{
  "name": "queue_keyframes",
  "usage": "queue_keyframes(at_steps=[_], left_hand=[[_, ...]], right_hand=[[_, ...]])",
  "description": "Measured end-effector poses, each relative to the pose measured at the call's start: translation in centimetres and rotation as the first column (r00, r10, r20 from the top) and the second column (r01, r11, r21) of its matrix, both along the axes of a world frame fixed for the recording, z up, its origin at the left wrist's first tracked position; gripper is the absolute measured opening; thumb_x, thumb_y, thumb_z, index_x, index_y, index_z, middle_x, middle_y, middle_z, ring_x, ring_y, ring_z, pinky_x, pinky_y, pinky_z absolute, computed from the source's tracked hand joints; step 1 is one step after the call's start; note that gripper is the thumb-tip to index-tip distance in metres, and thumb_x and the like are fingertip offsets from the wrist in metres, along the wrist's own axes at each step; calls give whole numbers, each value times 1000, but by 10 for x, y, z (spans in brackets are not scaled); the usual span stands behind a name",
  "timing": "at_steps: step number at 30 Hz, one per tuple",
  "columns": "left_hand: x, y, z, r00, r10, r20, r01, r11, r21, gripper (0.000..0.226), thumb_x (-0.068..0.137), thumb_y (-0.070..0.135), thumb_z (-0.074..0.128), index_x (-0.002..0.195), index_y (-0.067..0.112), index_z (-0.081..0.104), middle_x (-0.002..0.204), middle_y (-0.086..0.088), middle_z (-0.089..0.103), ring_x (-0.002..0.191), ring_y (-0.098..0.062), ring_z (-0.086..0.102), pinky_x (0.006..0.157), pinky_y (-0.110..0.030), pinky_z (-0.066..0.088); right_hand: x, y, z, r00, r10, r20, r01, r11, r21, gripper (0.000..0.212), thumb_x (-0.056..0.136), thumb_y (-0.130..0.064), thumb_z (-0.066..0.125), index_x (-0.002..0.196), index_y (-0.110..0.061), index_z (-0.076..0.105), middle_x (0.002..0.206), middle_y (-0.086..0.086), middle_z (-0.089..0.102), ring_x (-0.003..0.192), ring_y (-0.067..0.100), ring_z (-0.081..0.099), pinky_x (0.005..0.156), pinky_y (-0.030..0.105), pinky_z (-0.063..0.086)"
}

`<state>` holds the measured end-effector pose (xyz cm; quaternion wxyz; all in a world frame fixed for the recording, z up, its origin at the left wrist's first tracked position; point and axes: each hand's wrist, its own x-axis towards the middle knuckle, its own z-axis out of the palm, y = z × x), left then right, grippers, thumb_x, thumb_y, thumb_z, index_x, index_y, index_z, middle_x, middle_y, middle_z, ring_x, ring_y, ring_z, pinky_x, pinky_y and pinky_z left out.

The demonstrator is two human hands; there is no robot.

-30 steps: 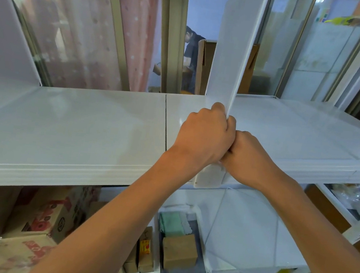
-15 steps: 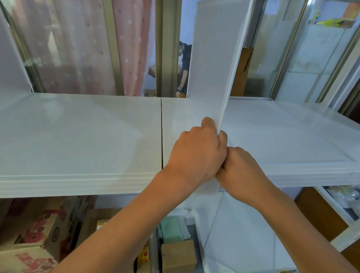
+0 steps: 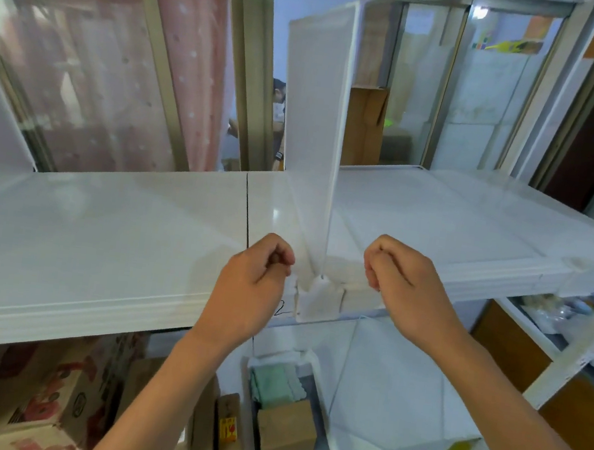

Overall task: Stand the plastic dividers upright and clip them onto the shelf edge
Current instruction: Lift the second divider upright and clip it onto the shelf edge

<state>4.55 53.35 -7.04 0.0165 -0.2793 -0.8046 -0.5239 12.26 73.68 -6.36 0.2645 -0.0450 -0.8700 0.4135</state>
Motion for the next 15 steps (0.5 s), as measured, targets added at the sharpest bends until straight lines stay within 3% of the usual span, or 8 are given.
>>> queue_keyframes(at_steps=[3, 5, 8, 11, 15], left_hand=[[1, -1, -6, 989, -79, -127, 60, 988, -143, 19, 92, 10, 55, 87, 27, 60, 73, 0, 61, 61, -16, 53, 59, -32, 46], [2, -2, -9, 965, -106, -239, 56, 977, -207, 15, 89, 15, 59, 85, 30, 61, 80, 12, 61, 72, -11, 56, 60, -19, 42], [2, 1, -11, 951, -89, -296, 27, 978, -207, 7, 87, 30, 62, 82, 31, 58, 80, 16, 61, 78, -7, 58, 64, -24, 45], [3, 8, -14, 936, -2, -353, -78, 974, -213, 24, 78, 57, 65, 87, 37, 54, 77, 18, 58, 76, -3, 56, 64, -25, 44], [6, 19, -18, 874, 63, -482, -200, 950, -239, 35, 73, 57, 75, 96, 39, 56, 83, 27, 52, 75, -3, 51, 66, -29, 48]], right_hand=[[6, 15, -19, 981, -164, -103, 188, 936, 299, 6, 92, -24, 52, 88, -23, 56, 80, -7, 60, 75, 13, 53, 69, 35, 42], [14, 42, -30, 962, -260, -79, 266, 842, 470, 27, 90, -37, 51, 113, -25, 56, 115, -8, 62, 107, 15, 55, 92, 35, 42], [35, 86, -41, 929, -355, 107, 248, 810, 532, 52, 94, -52, 40, 142, -32, 42, 154, -7, 40, 146, 15, 28, 121, 41, 18], [48, 108, -49, 931, -337, 137, 175, 746, 642, 58, 95, -57, 41, 149, -36, 35, 159, -11, 33, 149, 7, 20, 124, 33, 8], [47, 121, -43, 939, -343, 27, 223, 665, 713, 54, 91, -50, 49, 141, -31, 48, 141, -10, 53, 130, 13, 45, 111, 32, 26]])
